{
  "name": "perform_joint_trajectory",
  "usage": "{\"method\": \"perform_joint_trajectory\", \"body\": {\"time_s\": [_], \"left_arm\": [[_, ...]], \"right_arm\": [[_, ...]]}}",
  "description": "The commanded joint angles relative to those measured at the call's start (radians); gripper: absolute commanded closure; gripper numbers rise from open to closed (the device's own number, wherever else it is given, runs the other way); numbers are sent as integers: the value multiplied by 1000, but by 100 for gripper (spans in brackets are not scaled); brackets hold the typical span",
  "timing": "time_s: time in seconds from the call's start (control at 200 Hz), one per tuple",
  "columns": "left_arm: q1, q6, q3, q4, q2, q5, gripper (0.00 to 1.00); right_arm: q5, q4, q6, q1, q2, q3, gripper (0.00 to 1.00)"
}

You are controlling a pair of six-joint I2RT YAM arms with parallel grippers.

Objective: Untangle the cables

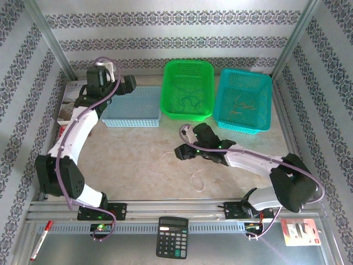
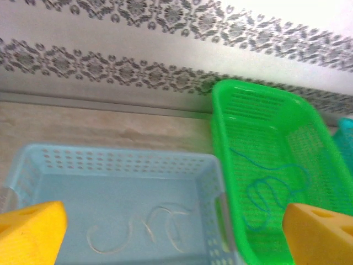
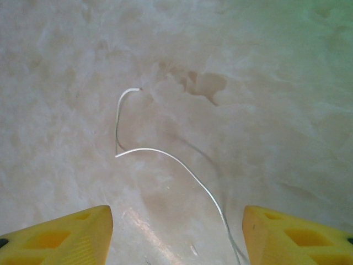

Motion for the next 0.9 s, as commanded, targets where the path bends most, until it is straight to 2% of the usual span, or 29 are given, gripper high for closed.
{"method": "perform_joint_trajectory", "body": {"time_s": [0.0, 0.095, 0.285, 0.455, 0.664, 0.799, 0.894], "left_arm": [[11, -109, -92, 63, -59, 114, 0], [11, -156, -160, 84, -110, 149, 0], [11, -231, -283, 126, -223, 105, 0], [11, -267, -270, 49, -256, 109, 0], [11, -285, -273, -5, -295, 59, 0], [15, -333, -266, -66, -299, 29, 0], [25, -381, -273, -77, -300, 40, 0]], "right_arm": [[38, -88, -140, 23, 61, 78, 36], [62, -139, -211, 44, 120, 128, 35], [145, -203, -308, 75, 219, 201, 35], [181, -242, -343, 93, 295, 262, 34], [171, -238, -358, 100, 388, 333, 34], [139, -240, -367, 102, 442, 380, 38], [111, -240, -370, 102, 464, 397, 46]]}}
